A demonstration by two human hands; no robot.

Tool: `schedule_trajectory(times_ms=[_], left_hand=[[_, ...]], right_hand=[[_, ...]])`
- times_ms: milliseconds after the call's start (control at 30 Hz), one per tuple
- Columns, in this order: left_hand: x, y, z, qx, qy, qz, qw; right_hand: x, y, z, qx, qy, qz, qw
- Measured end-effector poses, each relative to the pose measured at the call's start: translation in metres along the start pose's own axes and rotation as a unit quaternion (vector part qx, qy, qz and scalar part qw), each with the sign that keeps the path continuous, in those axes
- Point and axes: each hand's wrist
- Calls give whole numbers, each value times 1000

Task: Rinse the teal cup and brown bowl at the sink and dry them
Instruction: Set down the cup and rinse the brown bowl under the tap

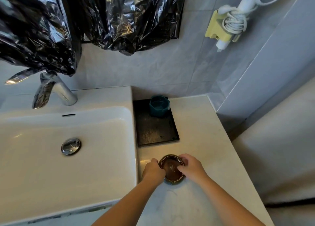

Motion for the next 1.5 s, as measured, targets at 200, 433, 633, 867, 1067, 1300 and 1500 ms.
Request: schedule_trajectory(times_ms=[200,433,633,867,1067,1300,1500], left_hand=[[11,6,-5,-2,9,-9,1000],[32,38,-72,-4,121,98,988],[-23,63,-174,-43,281,77,956],[-145,46,-286,115,312,108,937],[-162,23,-389,476,34,351,806],[-131,-32,-433,483,-174,448,732],[-122,-36,-444,506,-176,477,697]], right_hand=[[-11,6,-7,36,-10,2,999],[-57,45,-32,35,-222,14,974],[-135,77,13,-89,-357,-50,928],[-233,60,131,-140,-392,-29,909],[-298,32,195,-92,-413,-31,906],[-334,25,204,-54,-419,-71,904],[-336,25,205,-46,-402,-107,908]])
Point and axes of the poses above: each hand's wrist, its own y-axis away from the middle knuckle, its own z-axis out of the palm, x = y × z, and after that the axes turned 1 degree about -y, right-handed
